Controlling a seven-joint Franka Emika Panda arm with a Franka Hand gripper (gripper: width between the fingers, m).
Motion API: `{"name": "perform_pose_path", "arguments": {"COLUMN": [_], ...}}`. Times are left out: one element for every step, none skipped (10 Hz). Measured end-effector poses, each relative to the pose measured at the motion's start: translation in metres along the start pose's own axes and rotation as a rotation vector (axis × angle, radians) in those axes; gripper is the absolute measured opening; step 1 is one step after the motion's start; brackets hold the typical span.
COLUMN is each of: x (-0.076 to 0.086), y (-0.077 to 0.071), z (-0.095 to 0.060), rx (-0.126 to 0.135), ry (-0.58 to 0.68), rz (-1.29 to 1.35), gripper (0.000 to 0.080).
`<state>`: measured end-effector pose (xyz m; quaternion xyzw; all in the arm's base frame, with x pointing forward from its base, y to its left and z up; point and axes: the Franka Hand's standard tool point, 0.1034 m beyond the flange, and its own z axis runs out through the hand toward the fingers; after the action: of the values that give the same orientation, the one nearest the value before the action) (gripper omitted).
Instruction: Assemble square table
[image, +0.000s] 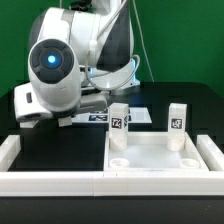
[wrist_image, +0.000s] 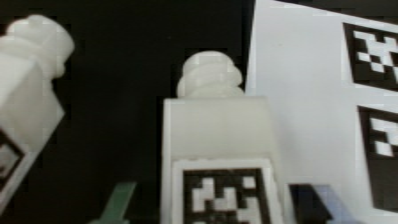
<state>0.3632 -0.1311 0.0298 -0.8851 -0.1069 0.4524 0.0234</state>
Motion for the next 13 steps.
{"name": "perform_pose_path", "arguments": {"x": [-0.009,-0.018,-0.030,-0.030,-0.023,-0.022,-0.022,-0.018,-0.020,-0.017,-0.013,-0.001,0.006], "y": [-0.002,-0.005,-0.010,-0.017,-0.014,-0.012,-0.012,-0.017,-0.025,-0.036,-0.055,-0.077,-0.094], "z": [-0.031,-0.050,-0.065,-0.070,-0.070,-0.071,-0.077,-0.105,-0.146,-0.180,-0.218,-0.248,-0.258], "rx": [-0.001,-0.001,-0.018,-0.032,-0.037,-0.041,-0.053,-0.074,-0.095,-0.095,-0.105,-0.091,-0.055], "ry": [0.019,0.059,0.067,0.094,0.158,0.227,0.273,0.361,0.437,0.524,0.630,0.752,0.782], "rz": [-0.012,-0.012,-0.011,-0.020,-0.034,-0.030,-0.037,-0.060,-0.073,-0.073,-0.050,0.000,0.092], "gripper": [0.0278,0.0279,0.0279,0.0279,0.0279,0.0279,0.0279,0.0279,0.0279,0.0279,0.0279,0.0280,0.0280]}}
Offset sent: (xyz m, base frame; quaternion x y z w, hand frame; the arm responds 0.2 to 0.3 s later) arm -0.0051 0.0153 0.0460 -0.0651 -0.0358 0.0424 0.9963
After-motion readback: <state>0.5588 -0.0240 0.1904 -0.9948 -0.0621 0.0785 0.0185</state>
